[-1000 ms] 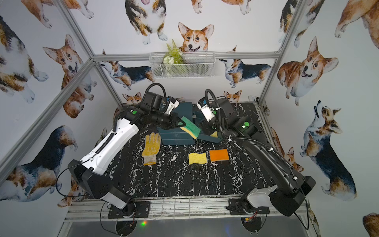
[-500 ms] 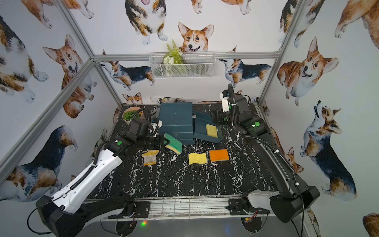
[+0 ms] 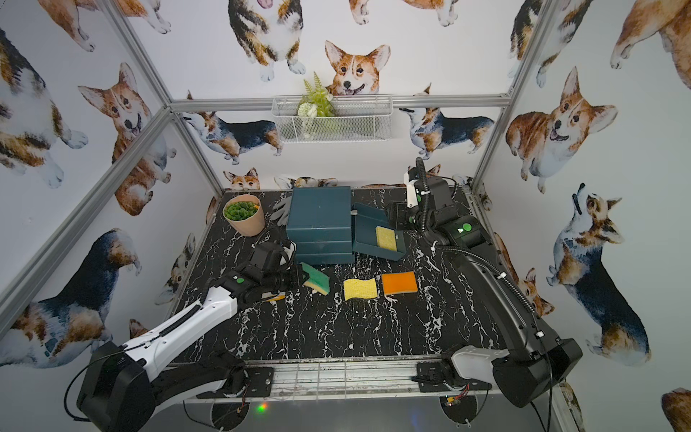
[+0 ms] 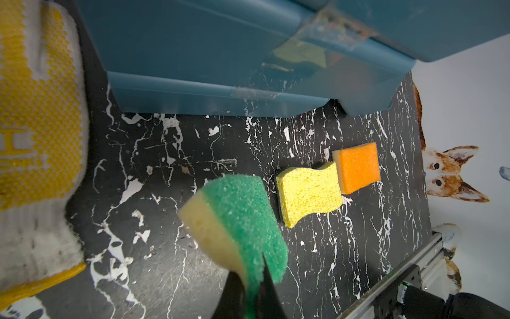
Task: Take the sponge out of the drawer
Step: Place the sponge at the center of the board.
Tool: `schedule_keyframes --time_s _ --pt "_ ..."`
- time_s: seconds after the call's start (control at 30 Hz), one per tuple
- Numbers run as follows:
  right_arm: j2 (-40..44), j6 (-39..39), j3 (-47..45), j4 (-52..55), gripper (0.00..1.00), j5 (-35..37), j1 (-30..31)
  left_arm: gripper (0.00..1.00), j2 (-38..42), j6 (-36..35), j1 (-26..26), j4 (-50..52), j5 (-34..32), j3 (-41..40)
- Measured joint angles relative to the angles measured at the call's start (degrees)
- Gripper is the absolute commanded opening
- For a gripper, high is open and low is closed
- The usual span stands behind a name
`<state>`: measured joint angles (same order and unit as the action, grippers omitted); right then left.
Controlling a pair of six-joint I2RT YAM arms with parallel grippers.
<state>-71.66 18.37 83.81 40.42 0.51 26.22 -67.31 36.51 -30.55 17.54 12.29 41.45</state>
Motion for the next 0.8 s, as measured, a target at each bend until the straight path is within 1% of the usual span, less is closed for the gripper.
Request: schedule_keyframes --time_s 0.17,0.37,0.5,0.53,0.57,0.67,0.7,0.73,0.8 --pt "0.6 1.0 -0.7 1.2 0.73 1.0 -0.8 0.00 -4.6 1.5 0.5 -3.1 0.9 -0.7" --pt "1.1 1.2 -1.0 2.1 0.73 1.2 -1.6 0.00 -7.6 4.3 1.0 -6.7 1.6 -3.7" --pt "1.0 1.2 -1.0 2.9 0.73 1.2 -2.0 0.00 -8.1 6.6 1.1 -9.0 1.7 -6.7" --pt "1.0 1.2 -1.0 3.1 0.73 1.1 -2.2 0.02 -8.1 7.3 1.1 -9.3 1.7 -7.3" --pt "1.0 1.2 -1.0 3.4 0.73 1.1 -2.3 0.06 -8.0 7.6 1.0 -9.5 1.4 -7.8" --pt "0.7 1.1 -1.0 4.0 0.73 0.9 -2.6 0.07 -8.3 9.0 1.0 -10.8 0.9 -9.7" --pt "0.6 1.1 -1.0 4.0 0.73 0.9 -2.8 0.12 -8.6 9.4 1.0 -11.0 0.9 -10.2" --pt "0.6 1.1 -1.0 4.0 0.73 0.9 -3.1 0.21 -8.9 9.7 1.0 -11.0 0.9 -10.4" --pt "0.5 1.1 -1.2 4.0 0.73 0.9 -3.4 0.32 -9.0 9.8 1.0 -11.2 0.9 -10.4"
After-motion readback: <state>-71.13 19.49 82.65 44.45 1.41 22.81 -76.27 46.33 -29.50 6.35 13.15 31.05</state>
